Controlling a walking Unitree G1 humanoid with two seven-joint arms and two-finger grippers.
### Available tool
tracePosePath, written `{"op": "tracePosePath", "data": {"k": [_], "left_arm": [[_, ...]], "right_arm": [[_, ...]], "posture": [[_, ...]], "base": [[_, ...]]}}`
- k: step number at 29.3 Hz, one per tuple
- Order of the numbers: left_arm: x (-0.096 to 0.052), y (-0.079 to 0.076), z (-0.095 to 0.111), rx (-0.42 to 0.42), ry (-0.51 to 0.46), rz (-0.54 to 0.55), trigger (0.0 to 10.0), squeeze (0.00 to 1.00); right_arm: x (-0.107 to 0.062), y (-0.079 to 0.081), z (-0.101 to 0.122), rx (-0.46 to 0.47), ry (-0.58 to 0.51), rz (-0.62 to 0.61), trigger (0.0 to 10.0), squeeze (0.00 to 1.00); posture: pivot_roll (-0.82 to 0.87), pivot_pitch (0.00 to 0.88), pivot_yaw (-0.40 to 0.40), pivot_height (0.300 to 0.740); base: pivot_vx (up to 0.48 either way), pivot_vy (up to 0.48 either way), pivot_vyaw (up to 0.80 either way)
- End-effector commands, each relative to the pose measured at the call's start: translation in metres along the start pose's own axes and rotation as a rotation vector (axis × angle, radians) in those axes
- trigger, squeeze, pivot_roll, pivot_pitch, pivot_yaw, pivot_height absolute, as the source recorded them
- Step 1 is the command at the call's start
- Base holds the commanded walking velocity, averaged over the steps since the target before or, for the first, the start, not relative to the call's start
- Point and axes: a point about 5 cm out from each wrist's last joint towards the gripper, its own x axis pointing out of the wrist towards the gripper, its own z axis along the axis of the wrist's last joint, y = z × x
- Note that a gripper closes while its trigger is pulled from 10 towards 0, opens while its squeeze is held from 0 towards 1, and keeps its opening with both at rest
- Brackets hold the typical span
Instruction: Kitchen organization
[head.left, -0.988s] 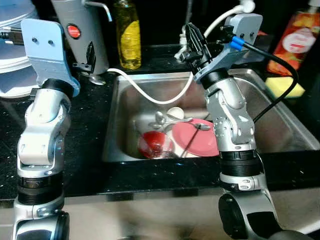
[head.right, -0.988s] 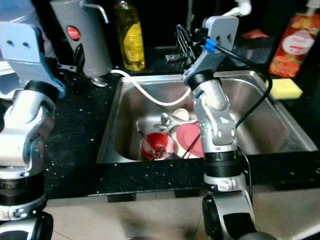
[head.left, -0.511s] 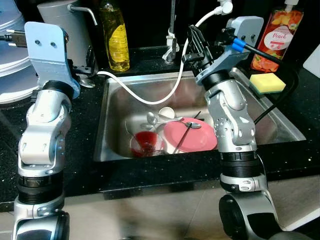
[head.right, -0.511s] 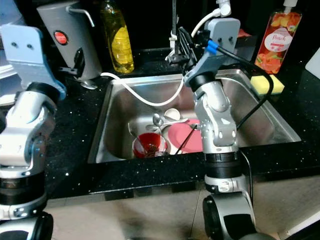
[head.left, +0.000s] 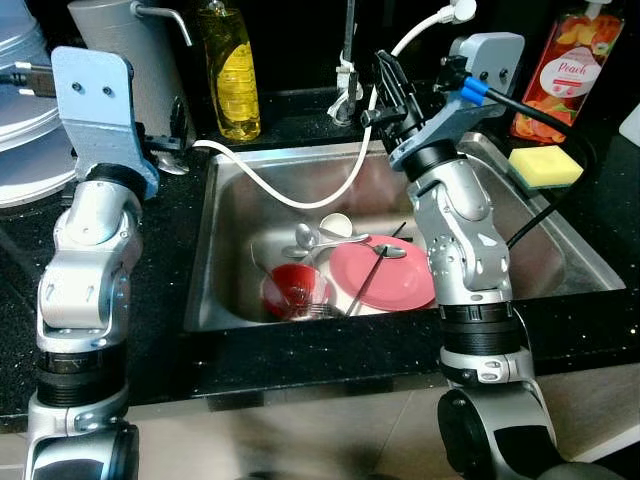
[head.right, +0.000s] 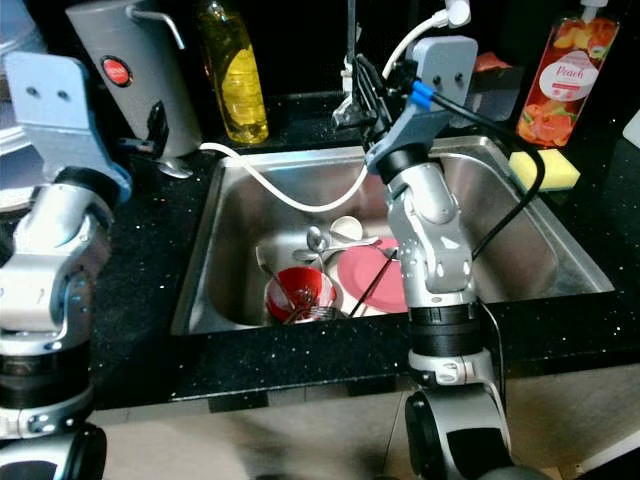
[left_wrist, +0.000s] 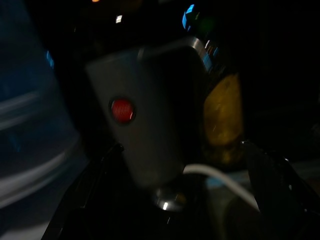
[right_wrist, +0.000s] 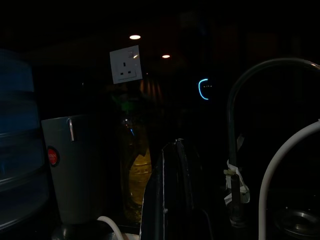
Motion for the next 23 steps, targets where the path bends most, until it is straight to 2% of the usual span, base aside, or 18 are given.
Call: {"op": "tracePosePath", "data": {"k": [1, 4, 5, 6, 7, 10, 14, 19, 23], "left_arm": [[0.002, 0.014, -0.010, 0.013, 0.073, 0.045, 10.0, 0.00], [0.004, 0.021, -0.019, 0.014, 0.150, 0.045, 10.0, 0.00], [0.004, 0.023, -0.024, -0.012, 0.186, 0.043, 10.0, 0.00], [0.005, 0.029, -0.039, -0.066, 0.282, 0.028, 10.0, 0.00], [0.005, 0.029, -0.039, -0.066, 0.282, 0.028, 10.0, 0.00], [0.013, 0.039, -0.061, -0.115, 0.386, 0.012, 10.0, 0.00], [0.025, 0.046, -0.061, -0.210, 0.396, 0.044, 10.0, 0.00], [0.040, 0.056, -0.045, -0.281, 0.336, 0.116, 10.0, 0.00], [0.048, 0.059, -0.041, -0.255, 0.328, 0.130, 10.0, 0.00]], "right_arm": [[-0.001, 0.005, -0.002, 0.000, 0.012, 0.026, 10.0, 0.00], [-0.001, 0.006, -0.002, -0.005, 0.018, 0.040, 10.0, 0.00], [-0.002, 0.007, -0.002, -0.006, 0.020, 0.045, 10.0, 0.00], [-0.002, 0.008, -0.002, -0.009, 0.024, 0.056, 10.0, 0.00], [-0.002, 0.008, -0.002, -0.009, 0.024, 0.056, 10.0, 0.00], [-0.001, 0.009, -0.001, -0.013, 0.029, 0.070, 10.0, 0.00], [0.008, 0.001, 0.010, 0.082, 0.013, 0.030, 10.0, 0.00], [0.027, -0.023, 0.030, 0.223, -0.036, -0.066, 10.0, 0.00], [0.042, -0.020, 0.018, 0.128, 0.037, -0.014, 10.0, 0.00]], "posture": [[0.04, 0.000, 0.053, 0.740], [0.04, 0.000, 0.053, 0.740], [0.04, 0.000, 0.053, 0.740], [0.04, 0.000, 0.051, 0.740], [0.04, 0.000, 0.051, 0.740], [0.05, 0.014, 0.045, 0.740], [0.04, 0.032, 0.043, 0.740], [0.02, 0.039, 0.049, 0.740], [0.02, 0.041, 0.052, 0.740]], "base": [[0.000, 0.000, 0.00], [0.000, 0.000, 0.00], [0.000, 0.000, 0.00], [0.000, 0.000, 0.00], [0.000, 0.000, 0.00], [0.000, 0.000, 0.00], [0.000, 0.000, 0.00], [0.000, 0.000, 0.00], [0.000, 0.000, 0.00]]}}
